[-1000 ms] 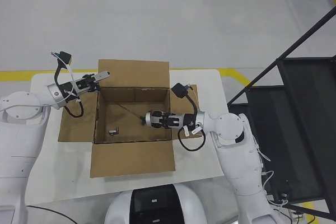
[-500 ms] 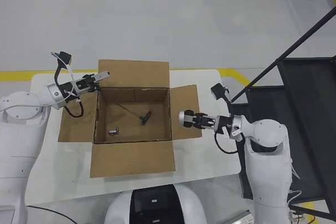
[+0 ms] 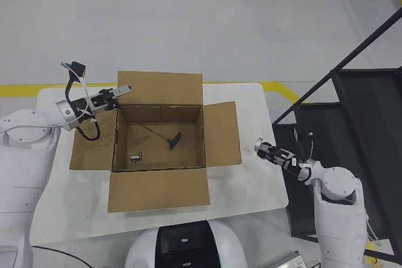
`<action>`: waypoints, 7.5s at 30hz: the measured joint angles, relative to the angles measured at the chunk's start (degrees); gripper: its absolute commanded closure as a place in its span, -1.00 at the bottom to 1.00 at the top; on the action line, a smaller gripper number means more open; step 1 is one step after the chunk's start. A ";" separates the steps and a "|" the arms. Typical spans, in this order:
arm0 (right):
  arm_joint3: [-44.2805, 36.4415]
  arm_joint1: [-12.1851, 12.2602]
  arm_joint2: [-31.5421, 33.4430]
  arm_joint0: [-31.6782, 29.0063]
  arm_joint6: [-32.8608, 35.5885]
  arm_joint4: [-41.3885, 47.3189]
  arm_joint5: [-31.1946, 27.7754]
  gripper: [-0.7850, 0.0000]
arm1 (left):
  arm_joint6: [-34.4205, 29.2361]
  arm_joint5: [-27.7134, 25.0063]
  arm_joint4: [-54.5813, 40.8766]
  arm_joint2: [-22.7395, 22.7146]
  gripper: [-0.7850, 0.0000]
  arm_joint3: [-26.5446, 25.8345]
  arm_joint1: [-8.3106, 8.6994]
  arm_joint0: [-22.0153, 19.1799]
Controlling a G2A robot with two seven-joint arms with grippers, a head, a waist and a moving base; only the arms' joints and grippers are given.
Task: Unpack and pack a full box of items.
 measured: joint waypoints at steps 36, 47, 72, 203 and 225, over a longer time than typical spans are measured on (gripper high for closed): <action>9.95 2.22 -16.66 4.09 -18.64 -51.03 8.50 -1.00 | 0.00 0.00 0.00 0.00 -1.00 0.00 0.00 0.00; 6.92 2.14 -13.12 4.40 -18.41 -38.28 10.33 -1.00 | 0.00 0.00 0.00 0.00 -1.00 0.00 0.00 0.00; -18.92 2.45 -22.43 1.84 -21.13 -16.86 -17.27 -1.00 | 0.00 0.00 0.00 0.00 -1.00 0.00 0.00 0.00; 10.79 -6.78 -58.73 35.19 0.29 -52.50 17.49 1.00 | 0.00 0.00 0.00 0.00 -1.00 0.00 0.00 0.00; -12.87 -3.32 -40.76 17.69 -5.00 -34.27 4.92 1.00 | 0.00 0.00 0.00 0.00 -1.00 0.00 0.00 0.00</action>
